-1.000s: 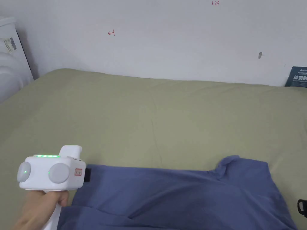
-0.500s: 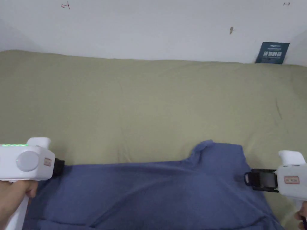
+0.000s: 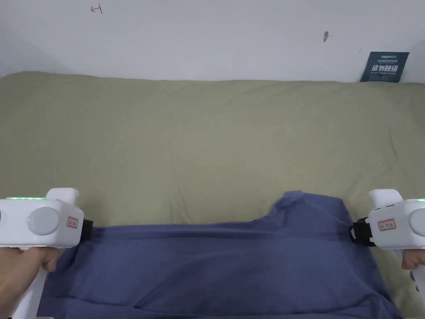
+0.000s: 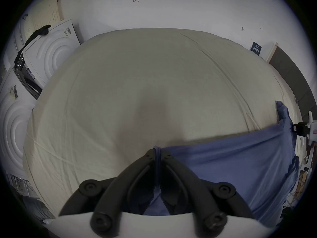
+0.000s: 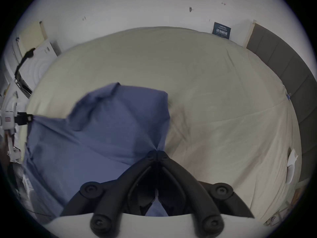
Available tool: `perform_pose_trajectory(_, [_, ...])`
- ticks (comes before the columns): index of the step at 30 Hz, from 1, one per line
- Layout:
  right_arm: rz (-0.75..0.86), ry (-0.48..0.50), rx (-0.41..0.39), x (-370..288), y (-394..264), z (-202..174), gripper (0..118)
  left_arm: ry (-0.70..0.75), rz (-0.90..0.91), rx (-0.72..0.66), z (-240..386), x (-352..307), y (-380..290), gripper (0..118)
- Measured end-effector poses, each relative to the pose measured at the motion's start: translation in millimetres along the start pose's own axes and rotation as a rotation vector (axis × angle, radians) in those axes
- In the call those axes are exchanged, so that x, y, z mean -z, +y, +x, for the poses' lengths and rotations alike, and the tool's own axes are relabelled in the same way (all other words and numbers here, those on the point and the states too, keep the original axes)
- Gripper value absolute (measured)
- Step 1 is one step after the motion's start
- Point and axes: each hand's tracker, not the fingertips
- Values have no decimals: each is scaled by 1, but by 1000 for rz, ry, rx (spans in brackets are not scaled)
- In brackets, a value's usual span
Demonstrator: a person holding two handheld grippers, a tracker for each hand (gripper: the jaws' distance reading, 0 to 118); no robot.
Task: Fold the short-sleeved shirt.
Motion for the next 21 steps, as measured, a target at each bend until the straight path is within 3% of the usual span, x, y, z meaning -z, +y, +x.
perform_pose_trajectory(1, [35, 13, -18, -24, -7, -21, 2, -9, 4, -3, -2, -7, -2, 3])
perform_pose_trajectory(3, [75, 1, -33, -57, -14, -29, 2, -16, 29, -1, -8, -29, -9, 3])
perform_pose_trajectory(7, [153, 80, 23, -104, -41, -20, 2, -37, 83, 5, -22, -80, -35, 4])
perform_pose_trajectory(12, [187, 106, -15, -159, -108, -22, 2, -75, 148, 10, -39, -139, -100, 3])
perform_pose_trajectory(18, [151, 82, -86, -164, -198, -35, 2, -90, 175, 15, -48, -151, -197, 3])
perform_pose_trajectory(21, [119, 93, -66, -148, -221, -25, 2, -101, 169, 23, -51, -142, -222, 3])
